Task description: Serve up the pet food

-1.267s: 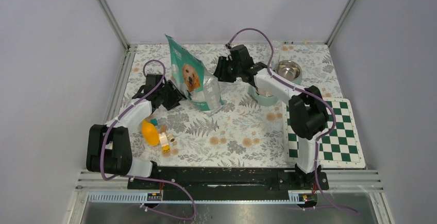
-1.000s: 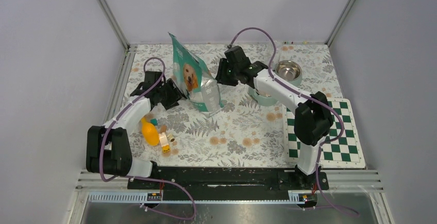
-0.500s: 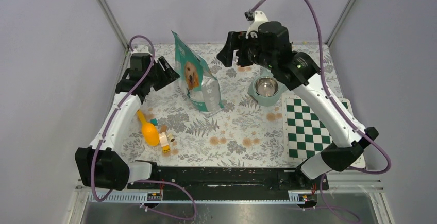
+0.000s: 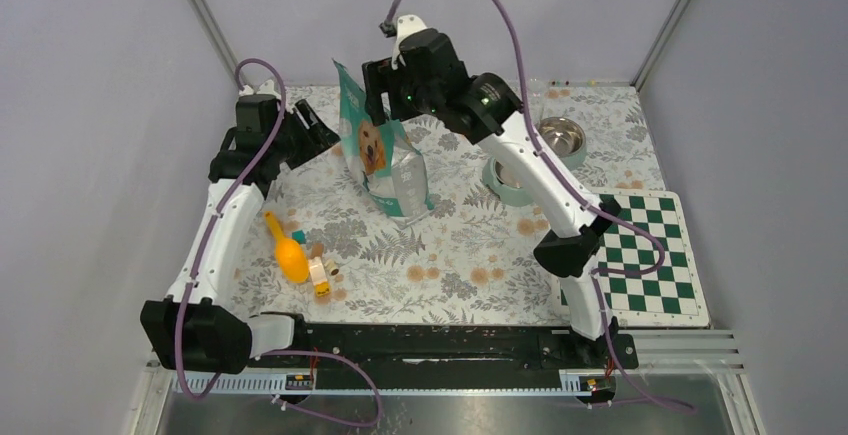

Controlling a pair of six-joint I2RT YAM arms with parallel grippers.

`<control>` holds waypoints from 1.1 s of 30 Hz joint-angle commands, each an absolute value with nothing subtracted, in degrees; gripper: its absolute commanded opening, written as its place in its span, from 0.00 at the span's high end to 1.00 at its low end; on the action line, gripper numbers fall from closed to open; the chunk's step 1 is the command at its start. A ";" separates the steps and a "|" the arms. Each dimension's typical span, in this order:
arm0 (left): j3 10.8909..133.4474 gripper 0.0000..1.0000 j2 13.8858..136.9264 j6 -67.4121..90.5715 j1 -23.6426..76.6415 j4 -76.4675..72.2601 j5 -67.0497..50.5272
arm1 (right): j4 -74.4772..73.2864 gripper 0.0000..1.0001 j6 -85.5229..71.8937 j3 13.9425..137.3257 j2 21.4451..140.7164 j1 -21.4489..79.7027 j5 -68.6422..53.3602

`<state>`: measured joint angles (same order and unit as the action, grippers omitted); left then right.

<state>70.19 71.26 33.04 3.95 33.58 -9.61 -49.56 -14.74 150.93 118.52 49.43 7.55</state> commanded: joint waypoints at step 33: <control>71.19 0.41 68.51 33.27 1.49 31.62 -16.32 | -35.70 1.00 -7.11 149.17 117.45 51.53 19.39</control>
